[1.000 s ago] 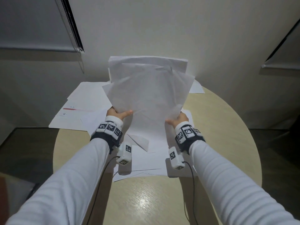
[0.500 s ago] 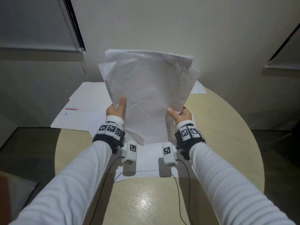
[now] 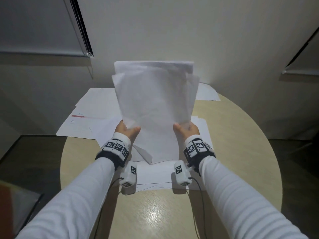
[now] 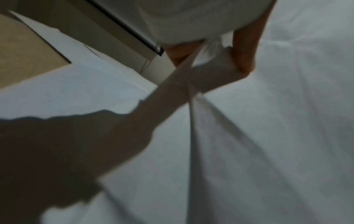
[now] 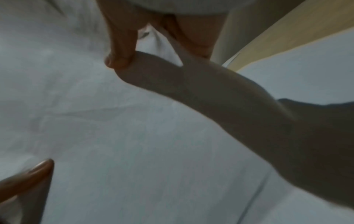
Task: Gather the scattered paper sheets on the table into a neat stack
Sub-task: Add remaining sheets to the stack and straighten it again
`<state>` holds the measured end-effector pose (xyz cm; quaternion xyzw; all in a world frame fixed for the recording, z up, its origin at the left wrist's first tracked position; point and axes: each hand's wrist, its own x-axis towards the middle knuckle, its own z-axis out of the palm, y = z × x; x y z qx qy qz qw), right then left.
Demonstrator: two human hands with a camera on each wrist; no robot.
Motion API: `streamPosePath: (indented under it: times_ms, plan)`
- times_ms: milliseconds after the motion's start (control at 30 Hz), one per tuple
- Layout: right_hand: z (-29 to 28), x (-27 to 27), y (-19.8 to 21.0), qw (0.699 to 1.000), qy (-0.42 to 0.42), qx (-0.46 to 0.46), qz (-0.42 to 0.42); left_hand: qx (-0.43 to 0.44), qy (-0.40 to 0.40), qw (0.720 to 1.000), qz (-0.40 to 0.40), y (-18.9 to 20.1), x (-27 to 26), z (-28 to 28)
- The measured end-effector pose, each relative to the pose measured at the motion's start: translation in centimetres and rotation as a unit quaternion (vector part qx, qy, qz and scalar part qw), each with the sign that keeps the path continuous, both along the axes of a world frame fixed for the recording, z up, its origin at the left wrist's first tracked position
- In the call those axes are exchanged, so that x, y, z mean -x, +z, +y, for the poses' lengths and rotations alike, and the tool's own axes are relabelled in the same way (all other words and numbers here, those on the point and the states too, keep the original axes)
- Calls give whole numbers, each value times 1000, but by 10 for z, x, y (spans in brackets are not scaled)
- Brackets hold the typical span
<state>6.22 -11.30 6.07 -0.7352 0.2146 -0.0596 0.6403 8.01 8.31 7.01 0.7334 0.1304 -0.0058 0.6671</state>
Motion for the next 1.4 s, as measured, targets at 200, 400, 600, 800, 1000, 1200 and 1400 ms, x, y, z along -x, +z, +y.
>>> streamPosePath:
  times_ms: [200, 400, 600, 800, 1000, 1200, 1400]
  plan:
    - [-9, -5, 25, 996, 76, -36, -10, 80, -38, 996, -31, 9, -13, 7]
    - [-16, -14, 39, 991, 72, -94, -57, 100, -43, 992, -62, 14, -19, -1]
    - [-28, -15, 30, 995, 14, -84, -57, -87, -203, 974, 44, 13, -18, 13]
    - [-42, -14, 22, 994, -16, -94, -60, -39, -279, 956, 79, 7, -23, 30]
    - [-39, -13, 23, 985, -40, -155, -72, -47, -258, 964, 45, 8, -29, 27]
    - [-42, -19, 32, 995, -37, -69, -61, -69, -187, 979, -29, -7, -29, 20]
    - [-40, -11, 11, 997, -18, -67, -17, -76, -147, 986, -26, -33, -8, 8]
